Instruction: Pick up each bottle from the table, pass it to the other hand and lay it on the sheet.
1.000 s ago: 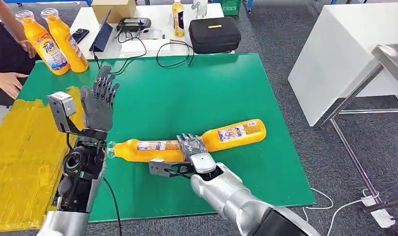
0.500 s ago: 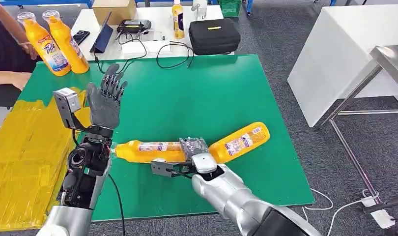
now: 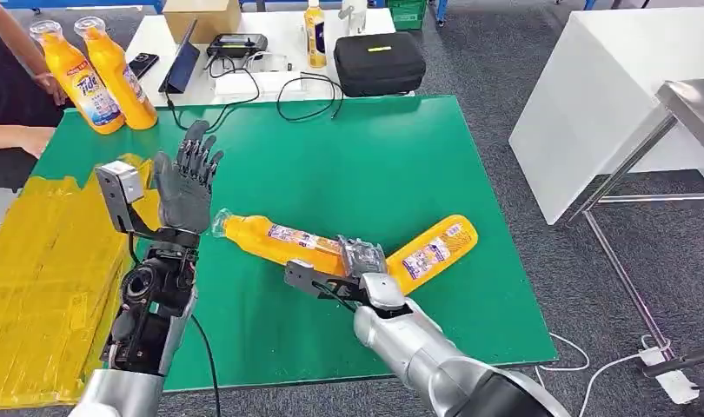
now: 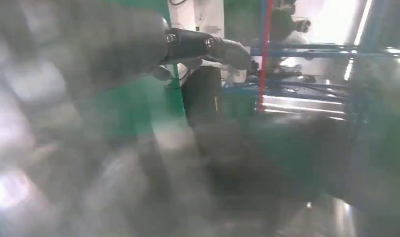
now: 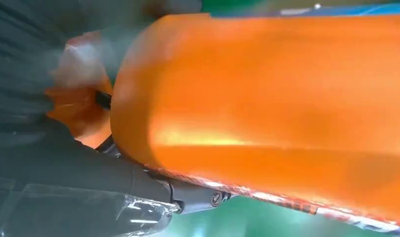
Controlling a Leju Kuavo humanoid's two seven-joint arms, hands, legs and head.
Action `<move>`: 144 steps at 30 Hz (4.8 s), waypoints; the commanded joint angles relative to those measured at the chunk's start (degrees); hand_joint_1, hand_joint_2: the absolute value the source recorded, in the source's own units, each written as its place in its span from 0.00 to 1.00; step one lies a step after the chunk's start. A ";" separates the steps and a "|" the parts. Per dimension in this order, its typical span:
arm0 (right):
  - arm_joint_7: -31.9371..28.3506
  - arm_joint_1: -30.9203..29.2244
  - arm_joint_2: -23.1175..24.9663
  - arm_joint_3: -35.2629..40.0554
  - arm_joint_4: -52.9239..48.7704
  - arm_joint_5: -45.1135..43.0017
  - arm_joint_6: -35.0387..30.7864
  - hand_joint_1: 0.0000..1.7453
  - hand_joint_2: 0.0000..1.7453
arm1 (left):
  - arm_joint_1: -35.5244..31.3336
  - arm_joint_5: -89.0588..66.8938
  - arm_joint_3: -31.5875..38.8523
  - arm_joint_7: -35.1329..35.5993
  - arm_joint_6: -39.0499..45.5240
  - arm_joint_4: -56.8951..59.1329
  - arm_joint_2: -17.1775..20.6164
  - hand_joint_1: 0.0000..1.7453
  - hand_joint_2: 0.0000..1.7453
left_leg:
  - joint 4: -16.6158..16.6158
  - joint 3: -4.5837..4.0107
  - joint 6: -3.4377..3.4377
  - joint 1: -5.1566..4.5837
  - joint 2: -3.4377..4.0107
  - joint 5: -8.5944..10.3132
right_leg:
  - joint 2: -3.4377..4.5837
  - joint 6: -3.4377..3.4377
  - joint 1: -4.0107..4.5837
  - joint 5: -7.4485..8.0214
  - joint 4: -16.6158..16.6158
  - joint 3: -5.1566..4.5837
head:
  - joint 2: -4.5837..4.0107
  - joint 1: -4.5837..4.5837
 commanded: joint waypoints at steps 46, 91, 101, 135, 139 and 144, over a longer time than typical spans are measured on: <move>-23.21 1.68 0.94 -17.13 -7.58 -8.66 -14.92 1.00 1.00 | 10.05 26.73 3.61 16.50 -17.00 18.32 8.08 0.00 1.00 | -0.04 -0.38 -0.07 0.05 0.03 0.00 | -0.01 -0.06 0.04 -0.01 -0.03 -0.35 | 0.02 0.02; -14.90 1.17 0.94 18.87 -12.22 -30.03 -11.08 1.00 1.00 | 7.61 32.86 -0.20 14.33 -15.82 13.87 8.50 0.00 1.00 | -0.01 -0.40 -0.09 0.11 -0.05 0.00 | -0.10 -0.07 0.08 -0.02 -0.02 -0.34 | 0.02 0.04; -12.46 1.89 0.94 26.37 -10.90 -37.03 -8.45 1.00 1.00 | 7.24 32.49 -2.06 14.68 -15.14 11.19 8.04 0.00 1.00 | -0.03 -0.32 -0.13 0.16 -0.11 0.00 | -0.18 -0.09 0.14 -0.03 -0.07 -0.23 | 0.00 0.04; -10.08 -1.09 0.94 37.41 -11.83 -46.84 -9.36 1.00 1.00 | 7.34 33.19 -4.98 13.38 -14.82 7.71 6.40 1.00 1.00 | -0.03 -0.32 -0.13 0.15 -0.15 0.00 | -0.25 -0.09 0.14 -0.05 -0.08 -0.22 | 0.00 0.04; -10.08 -1.09 0.94 37.41 -11.83 -46.84 -9.36 1.00 1.00 | 7.34 33.19 -4.98 13.38 -14.82 7.71 6.40 1.00 1.00 | -0.03 -0.38 -0.09 0.11 -0.12 0.02 | -0.21 -0.06 0.09 -0.04 -0.04 -0.30 | 0.00 0.02; -10.01 -1.09 0.94 37.40 -11.72 -46.84 -9.49 1.00 1.00 | 7.34 33.22 -4.90 13.28 -14.97 7.74 6.30 1.00 1.00 | -0.03 -0.35 -0.10 0.13 -0.10 0.01 | -0.19 -0.07 0.12 -0.04 -0.07 -0.28 | 0.00 0.02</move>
